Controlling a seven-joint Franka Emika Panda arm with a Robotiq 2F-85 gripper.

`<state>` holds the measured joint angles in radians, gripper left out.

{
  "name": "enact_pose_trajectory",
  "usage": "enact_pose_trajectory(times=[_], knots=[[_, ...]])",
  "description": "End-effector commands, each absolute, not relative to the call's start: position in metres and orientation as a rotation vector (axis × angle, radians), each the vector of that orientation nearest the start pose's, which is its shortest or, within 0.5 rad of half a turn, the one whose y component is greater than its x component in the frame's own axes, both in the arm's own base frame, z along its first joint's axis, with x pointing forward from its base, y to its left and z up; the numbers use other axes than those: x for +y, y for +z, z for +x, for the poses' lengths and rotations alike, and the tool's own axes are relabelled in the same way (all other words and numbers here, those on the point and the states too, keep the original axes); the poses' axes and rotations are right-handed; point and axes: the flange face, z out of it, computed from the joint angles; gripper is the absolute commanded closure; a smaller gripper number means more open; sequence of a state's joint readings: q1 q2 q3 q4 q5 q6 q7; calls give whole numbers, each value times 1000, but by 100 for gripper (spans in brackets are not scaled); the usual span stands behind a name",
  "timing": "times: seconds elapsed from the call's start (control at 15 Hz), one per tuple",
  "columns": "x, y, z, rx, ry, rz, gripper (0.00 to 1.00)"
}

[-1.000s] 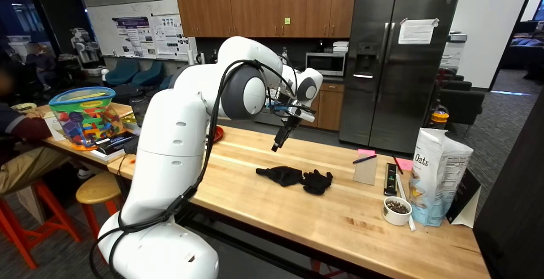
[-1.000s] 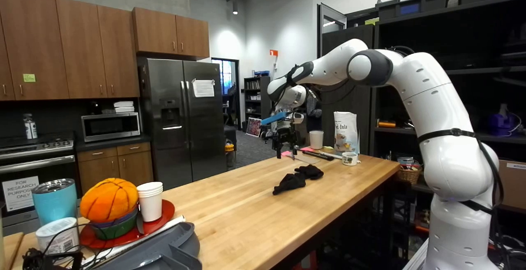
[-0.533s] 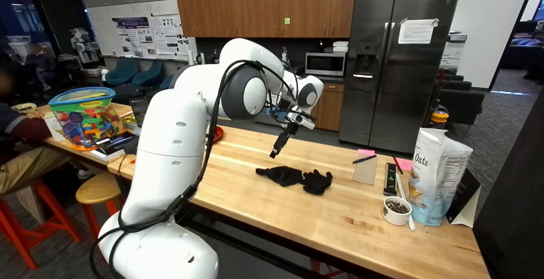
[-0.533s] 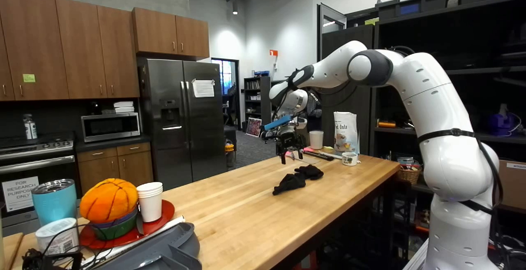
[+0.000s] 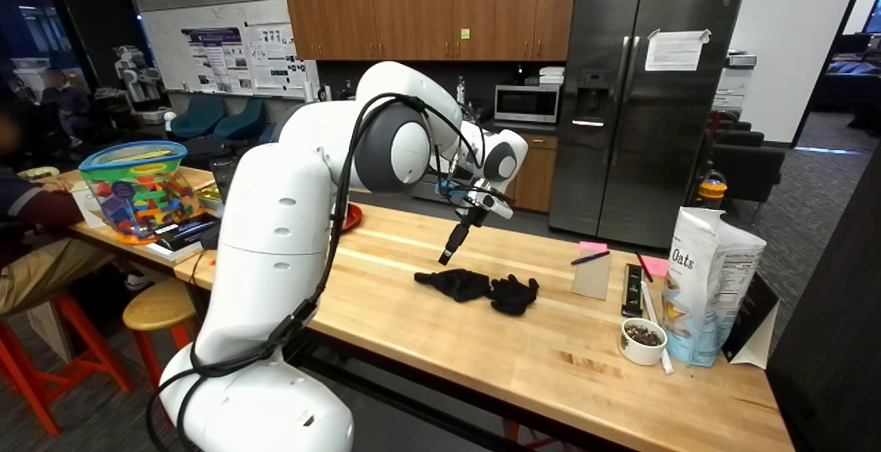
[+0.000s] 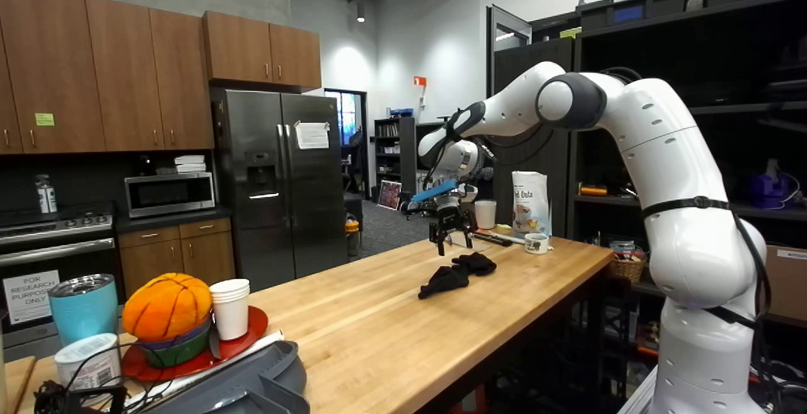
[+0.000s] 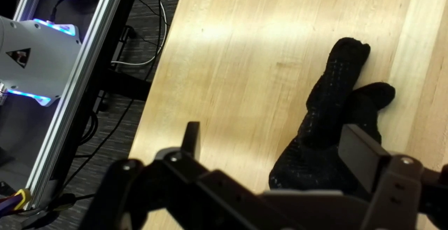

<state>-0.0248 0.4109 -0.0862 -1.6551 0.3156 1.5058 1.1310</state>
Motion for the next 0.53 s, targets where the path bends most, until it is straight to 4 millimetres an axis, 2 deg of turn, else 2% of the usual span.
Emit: enact_pose_trajectory(times=[0.0, 0.2, 0.47], knots=[[-45, 350, 582, 1823, 942, -2365, 0], [-60, 335, 578, 1825, 938, -2327, 0], [-78, 312, 586, 1949, 765, -2202, 0]])
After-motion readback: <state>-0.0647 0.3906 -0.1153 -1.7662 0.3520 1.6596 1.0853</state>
